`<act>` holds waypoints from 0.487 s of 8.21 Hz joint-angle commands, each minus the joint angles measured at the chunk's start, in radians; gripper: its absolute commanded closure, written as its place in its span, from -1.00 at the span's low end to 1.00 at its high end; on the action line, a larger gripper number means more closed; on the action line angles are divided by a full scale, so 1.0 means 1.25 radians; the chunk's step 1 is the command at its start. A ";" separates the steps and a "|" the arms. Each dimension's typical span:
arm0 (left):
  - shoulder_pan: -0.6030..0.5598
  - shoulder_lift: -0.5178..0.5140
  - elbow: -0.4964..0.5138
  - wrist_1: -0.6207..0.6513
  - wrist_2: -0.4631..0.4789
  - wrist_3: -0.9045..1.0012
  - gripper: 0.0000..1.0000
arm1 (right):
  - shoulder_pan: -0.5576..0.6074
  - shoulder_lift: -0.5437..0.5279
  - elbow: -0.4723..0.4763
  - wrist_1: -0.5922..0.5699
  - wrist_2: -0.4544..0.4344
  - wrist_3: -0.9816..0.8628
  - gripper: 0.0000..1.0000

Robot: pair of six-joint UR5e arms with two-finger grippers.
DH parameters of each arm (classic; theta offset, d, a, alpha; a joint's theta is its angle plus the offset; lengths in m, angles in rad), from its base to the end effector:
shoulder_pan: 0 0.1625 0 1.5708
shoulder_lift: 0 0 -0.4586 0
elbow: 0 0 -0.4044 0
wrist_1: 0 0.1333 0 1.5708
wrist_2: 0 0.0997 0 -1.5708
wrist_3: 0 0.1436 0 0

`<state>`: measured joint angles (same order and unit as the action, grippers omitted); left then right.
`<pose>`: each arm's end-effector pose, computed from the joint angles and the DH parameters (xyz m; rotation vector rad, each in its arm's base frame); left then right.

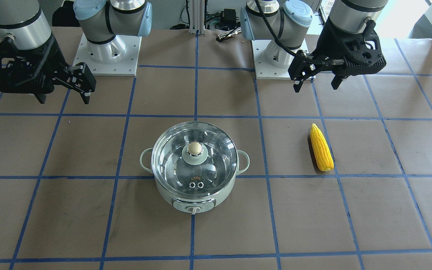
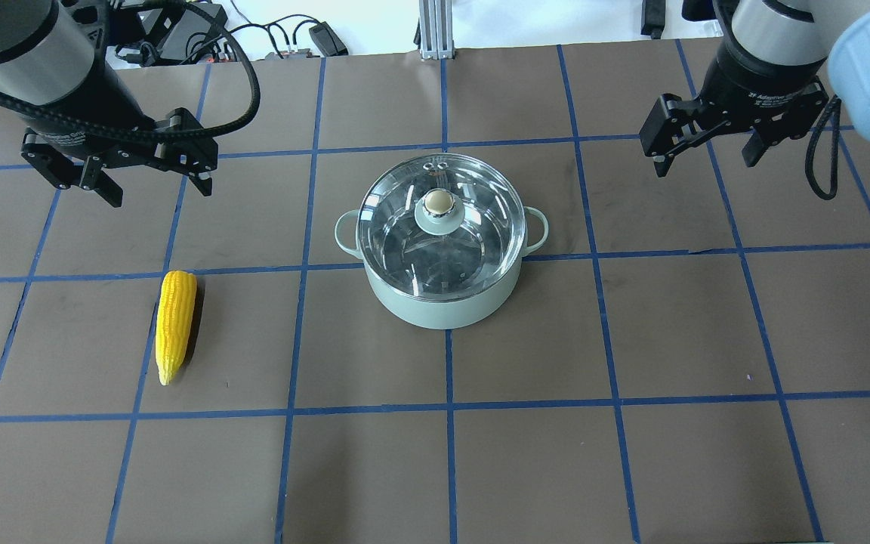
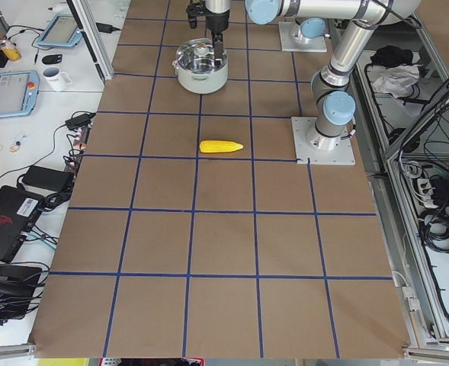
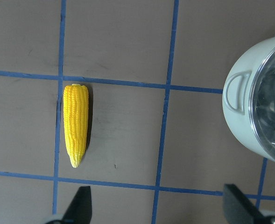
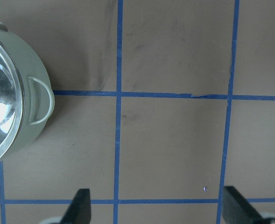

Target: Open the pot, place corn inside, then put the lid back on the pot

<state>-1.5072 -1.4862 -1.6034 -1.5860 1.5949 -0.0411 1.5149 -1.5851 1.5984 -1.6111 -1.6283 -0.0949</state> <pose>-0.0997 -0.4773 0.5007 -0.1638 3.1123 -0.0569 0.0968 -0.5075 0.4751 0.0589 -3.0815 0.0348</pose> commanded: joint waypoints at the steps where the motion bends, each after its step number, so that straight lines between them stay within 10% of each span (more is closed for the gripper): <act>1: 0.001 -0.006 -0.002 0.001 -0.004 0.005 -1.00 | 0.005 -0.002 0.000 0.008 -0.004 0.005 -1.00; 4: 0.014 -0.045 -0.007 0.006 -0.002 0.100 -1.00 | 0.005 -0.014 0.000 0.005 -0.015 0.006 -1.00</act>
<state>-1.5008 -1.5101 -1.6064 -1.5849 1.5929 -0.0194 1.5210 -1.5904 1.5984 -1.6042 -1.6365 -0.0897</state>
